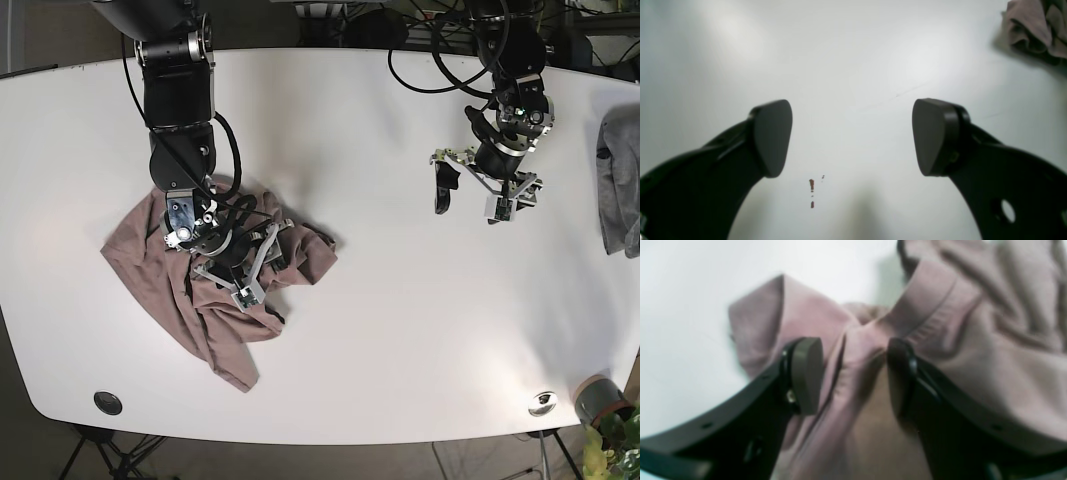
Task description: Fold the T-shirt properly
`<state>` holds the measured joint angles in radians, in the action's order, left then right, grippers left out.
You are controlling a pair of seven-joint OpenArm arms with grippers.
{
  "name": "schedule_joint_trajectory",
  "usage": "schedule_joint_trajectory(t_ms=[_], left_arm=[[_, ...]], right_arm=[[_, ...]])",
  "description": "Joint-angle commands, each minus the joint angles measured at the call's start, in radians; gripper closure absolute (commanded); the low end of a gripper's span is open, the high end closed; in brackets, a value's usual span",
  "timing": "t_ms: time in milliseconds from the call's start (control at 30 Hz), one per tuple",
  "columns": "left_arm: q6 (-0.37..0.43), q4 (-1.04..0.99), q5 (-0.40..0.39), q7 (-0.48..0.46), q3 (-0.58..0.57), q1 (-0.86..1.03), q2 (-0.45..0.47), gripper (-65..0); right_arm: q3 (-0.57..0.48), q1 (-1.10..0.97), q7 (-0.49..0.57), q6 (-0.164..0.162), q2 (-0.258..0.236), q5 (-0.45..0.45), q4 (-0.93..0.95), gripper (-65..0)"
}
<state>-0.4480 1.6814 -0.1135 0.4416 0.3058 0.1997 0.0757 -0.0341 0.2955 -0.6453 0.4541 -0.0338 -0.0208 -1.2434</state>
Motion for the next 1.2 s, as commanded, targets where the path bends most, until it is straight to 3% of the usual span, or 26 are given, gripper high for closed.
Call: schedule_joint_trajectory(t_ms=[0, 267, 433, 1167], left_arm=[[-0.001, 0.018, -0.013, -0.027, 0.002, -0.01, 0.005, -51.7], [-0.001, 0.015, -0.013, -0.027, 0.002, -0.012, 0.005, -51.7], [-0.001, 0.015, -0.013, -0.027, 0.002, -0.012, 0.005, -51.7], [-0.001, -0.007, -0.013, -0.027, -0.027, -0.038, 0.006, -51.7]], right_arm=[[0.004, 0.024, 0.055, -0.001, -0.012, -0.006, 0.007, -30.4], [0.004, 0.052, 0.08, -0.001, -0.027, -0.012, 0.041, -29.8], [0.004, 0.061, 0.078, -0.001, -0.036, -0.015, 0.041, -23.6], [0.023, 0.074, 0.049, -0.001, -0.044, -0.005, 0.043, -24.6]])
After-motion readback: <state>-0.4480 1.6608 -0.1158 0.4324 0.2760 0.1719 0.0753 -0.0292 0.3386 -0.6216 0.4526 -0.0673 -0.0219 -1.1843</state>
